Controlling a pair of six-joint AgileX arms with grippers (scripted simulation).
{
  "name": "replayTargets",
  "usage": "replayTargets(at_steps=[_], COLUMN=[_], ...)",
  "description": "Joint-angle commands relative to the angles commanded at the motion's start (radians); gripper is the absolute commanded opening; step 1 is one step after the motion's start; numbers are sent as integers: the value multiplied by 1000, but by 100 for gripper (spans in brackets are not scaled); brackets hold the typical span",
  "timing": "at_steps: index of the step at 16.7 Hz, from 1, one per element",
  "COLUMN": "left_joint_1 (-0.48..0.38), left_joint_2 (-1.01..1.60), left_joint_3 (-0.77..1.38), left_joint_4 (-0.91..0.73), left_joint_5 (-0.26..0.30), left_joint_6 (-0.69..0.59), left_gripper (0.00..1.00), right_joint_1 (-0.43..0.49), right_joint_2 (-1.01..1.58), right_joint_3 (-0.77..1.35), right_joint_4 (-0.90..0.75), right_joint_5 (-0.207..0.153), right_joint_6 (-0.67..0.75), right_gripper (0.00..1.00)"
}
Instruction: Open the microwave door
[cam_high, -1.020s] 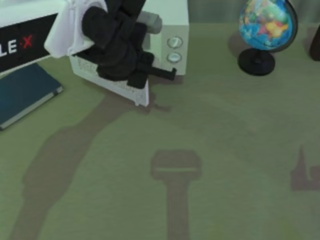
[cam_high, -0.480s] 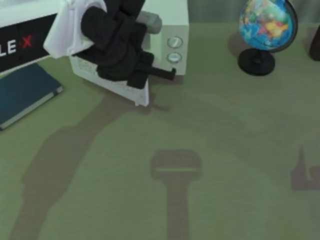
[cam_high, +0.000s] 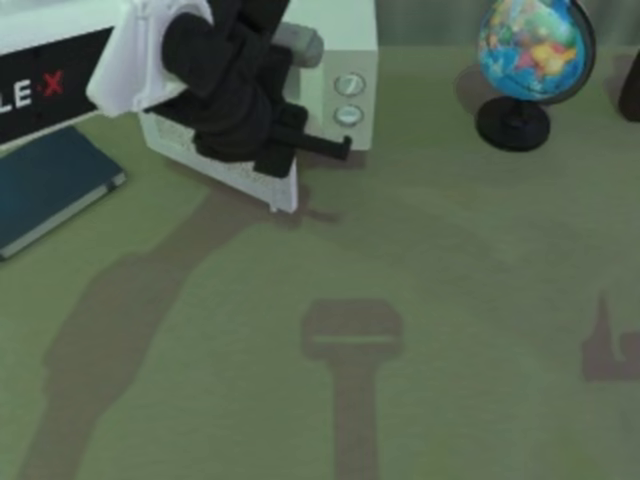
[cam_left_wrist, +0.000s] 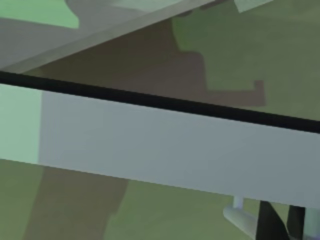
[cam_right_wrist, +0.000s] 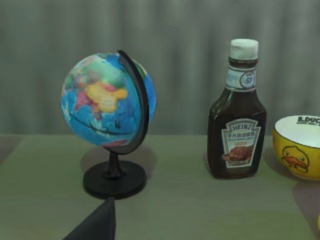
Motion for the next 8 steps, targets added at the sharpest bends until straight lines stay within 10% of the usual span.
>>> replayTargets(at_steps=[8], left_joint_1=[0], left_joint_2=[-8], left_joint_3=[-12], left_joint_4=[5], left_joint_5=[15], left_joint_6=[12], left_gripper=[0], right_joint_1=[0], right_joint_2=[0], right_joint_3=[0], right_joint_4=[0], right_joint_5=[0], right_joint_6=[0], right_gripper=[100])
